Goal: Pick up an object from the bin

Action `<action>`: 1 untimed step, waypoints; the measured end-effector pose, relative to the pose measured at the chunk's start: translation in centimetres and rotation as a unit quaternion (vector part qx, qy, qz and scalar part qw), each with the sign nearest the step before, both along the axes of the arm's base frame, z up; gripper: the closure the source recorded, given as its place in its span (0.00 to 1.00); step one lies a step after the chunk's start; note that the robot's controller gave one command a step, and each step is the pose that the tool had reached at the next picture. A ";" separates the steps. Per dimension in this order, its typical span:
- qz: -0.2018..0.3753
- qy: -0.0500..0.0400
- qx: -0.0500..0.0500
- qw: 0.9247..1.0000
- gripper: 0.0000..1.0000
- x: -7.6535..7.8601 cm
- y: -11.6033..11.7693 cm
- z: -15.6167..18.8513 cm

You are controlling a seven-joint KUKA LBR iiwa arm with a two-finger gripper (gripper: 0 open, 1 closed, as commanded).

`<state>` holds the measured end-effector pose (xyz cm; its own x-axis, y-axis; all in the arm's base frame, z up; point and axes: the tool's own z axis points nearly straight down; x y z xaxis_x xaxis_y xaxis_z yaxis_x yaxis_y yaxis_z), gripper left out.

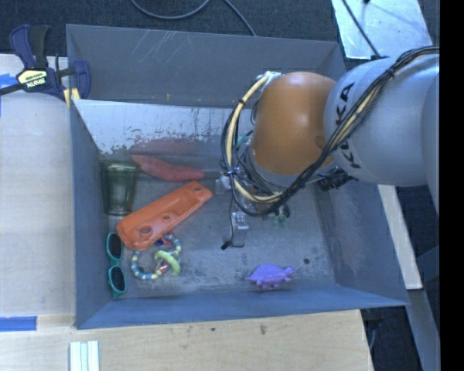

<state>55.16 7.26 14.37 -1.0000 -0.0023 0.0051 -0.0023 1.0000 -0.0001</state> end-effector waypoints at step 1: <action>-0.001 -0.004 0.000 1.000 0.00 0.2 0.0 0.5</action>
Offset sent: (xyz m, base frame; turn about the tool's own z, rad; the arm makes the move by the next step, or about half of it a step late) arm 0.0527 0.0668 -0.0737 -0.1300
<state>55.34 7.25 14.83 -1.0000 -0.0010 -0.0028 -0.0010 1.0000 0.0007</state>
